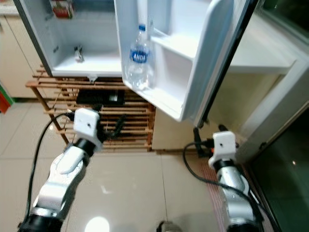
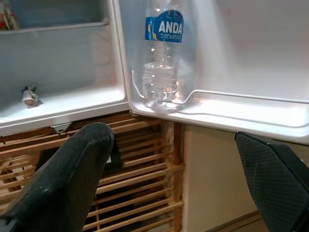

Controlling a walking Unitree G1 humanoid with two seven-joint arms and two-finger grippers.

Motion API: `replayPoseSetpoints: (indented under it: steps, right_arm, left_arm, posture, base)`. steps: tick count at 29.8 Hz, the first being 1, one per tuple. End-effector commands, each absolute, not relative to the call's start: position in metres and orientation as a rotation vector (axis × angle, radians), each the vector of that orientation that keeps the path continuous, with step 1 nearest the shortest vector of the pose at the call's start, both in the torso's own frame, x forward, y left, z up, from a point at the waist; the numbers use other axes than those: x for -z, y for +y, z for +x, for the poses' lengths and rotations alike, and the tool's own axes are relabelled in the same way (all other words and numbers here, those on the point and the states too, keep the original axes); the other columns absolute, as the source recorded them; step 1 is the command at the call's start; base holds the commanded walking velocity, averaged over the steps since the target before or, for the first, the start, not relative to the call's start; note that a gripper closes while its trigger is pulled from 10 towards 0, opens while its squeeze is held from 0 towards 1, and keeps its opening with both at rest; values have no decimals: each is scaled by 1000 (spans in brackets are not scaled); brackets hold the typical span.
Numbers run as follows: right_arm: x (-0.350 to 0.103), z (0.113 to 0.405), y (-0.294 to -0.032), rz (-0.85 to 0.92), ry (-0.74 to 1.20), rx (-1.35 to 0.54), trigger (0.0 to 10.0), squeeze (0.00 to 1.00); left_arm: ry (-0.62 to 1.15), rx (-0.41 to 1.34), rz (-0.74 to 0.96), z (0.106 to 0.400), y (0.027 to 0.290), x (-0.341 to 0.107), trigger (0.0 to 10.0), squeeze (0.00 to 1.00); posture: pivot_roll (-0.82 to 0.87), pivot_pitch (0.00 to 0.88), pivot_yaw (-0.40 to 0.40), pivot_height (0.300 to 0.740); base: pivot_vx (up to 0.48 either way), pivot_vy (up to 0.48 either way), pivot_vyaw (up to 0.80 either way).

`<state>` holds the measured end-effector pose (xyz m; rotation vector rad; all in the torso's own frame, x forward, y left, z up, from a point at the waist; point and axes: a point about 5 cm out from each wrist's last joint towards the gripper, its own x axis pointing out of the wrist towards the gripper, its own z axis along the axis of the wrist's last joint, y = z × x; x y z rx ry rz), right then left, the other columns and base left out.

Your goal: Restocking fridge

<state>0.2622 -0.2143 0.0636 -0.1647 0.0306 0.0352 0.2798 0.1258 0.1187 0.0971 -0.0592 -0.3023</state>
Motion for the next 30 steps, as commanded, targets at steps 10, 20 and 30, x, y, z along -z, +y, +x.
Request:
replayPoseSetpoints:
  steps: [10,20,30]
  right_arm:
    - [-78,296,-258,-186,41,142,10000,0]
    - [-80,320,-260,-154,89,173,10000,0]
    - [-84,336,-254,-141,126,162,10000,0]
  left_arm:
    - [278,257,123,278,162,-44,10000,0]
    - [730,213,274,248,185,36,10000,0]
    - [846,159,303,215,217,58,10000,0]
  posture:
    - [-83,54,-8,726]
    - [-57,107,1,726]
    - [5,163,15,726]
  base:
    - [0,0,0]
    - [0,0,0]
    - [0,0,0]
